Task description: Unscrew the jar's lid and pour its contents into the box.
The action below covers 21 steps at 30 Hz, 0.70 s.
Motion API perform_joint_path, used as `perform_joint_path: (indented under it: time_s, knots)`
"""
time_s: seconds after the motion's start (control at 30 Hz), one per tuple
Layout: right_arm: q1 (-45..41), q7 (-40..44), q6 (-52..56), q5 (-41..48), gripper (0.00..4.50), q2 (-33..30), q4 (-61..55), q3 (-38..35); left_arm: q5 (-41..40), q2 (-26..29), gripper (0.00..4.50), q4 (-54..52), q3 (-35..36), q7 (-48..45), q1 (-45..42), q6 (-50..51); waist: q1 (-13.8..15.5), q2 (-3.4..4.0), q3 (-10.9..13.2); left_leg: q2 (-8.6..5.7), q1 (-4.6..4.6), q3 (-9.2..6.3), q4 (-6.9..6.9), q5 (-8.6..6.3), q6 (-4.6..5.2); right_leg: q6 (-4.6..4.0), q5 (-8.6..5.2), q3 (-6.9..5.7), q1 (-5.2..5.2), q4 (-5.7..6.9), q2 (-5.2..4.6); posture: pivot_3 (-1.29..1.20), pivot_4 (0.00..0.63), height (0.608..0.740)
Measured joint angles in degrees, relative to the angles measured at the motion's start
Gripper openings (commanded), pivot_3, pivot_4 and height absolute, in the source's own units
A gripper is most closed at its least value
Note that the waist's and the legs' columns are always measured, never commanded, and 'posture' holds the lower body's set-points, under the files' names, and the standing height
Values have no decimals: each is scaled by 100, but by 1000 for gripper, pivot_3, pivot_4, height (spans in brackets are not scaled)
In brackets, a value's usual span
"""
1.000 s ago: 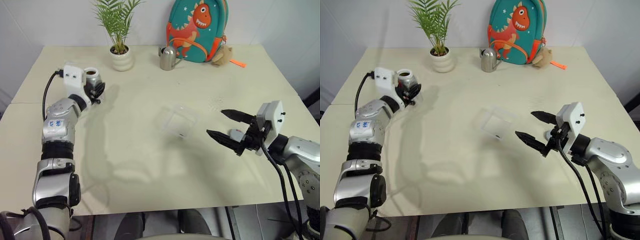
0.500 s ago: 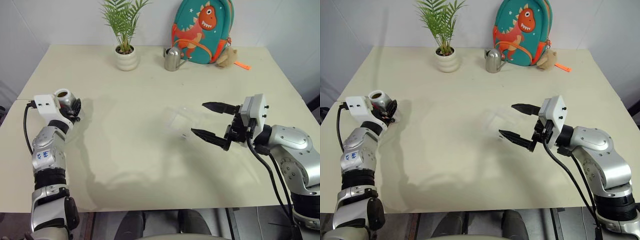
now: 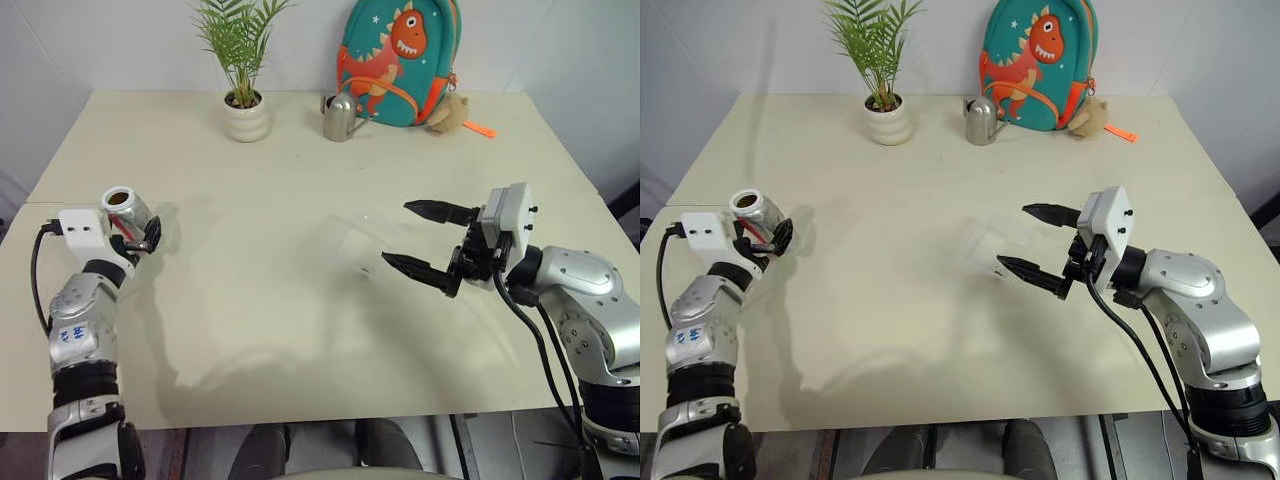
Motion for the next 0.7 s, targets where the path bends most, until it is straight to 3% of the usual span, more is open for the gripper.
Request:
perform_joint_path:
  time_s: [0.27, 0.53, 0.63, 0.7]
  knots:
    - [275, 266, 56, 226, 4500, -153, -24, -166, 348, 886, 4472, -1045, 99, -593, 1638, 69, -34, 8, 4, 7, -1, 3, -7, -24, 25, -7, 1, 2, 3, -25, 0, 0, 150, 740]
    - [332, 572, -173, -10, 4500, -315, 261, -168, 366, 1400, 4472, -1921, 52, -1686, 2041, -656, 39, 16, 5, 16, 15, 20, -44, -26, 17, -23, 9, 6, 2, -40, 0, 0, 150, 740]
    - [339, 672, -296, -39, 4500, -329, 438, -279, 208, 1443, 4472, -1986, -182, -2332, 1901, -1057, 56, 24, 9, 17, 28, 35, -63, -24, 16, -24, 8, 7, 4, -44, -1, 0, 150, 740]
    - [397, 930, -263, -39, 4500, -662, 552, -298, -85, 1548, 4472, -2064, -449, -3021, 1741, -1089, 57, 28, 12, 19, 28, 41, -64, -25, 17, -25, 8, 5, 3, -44, 0, 0, 150, 740]
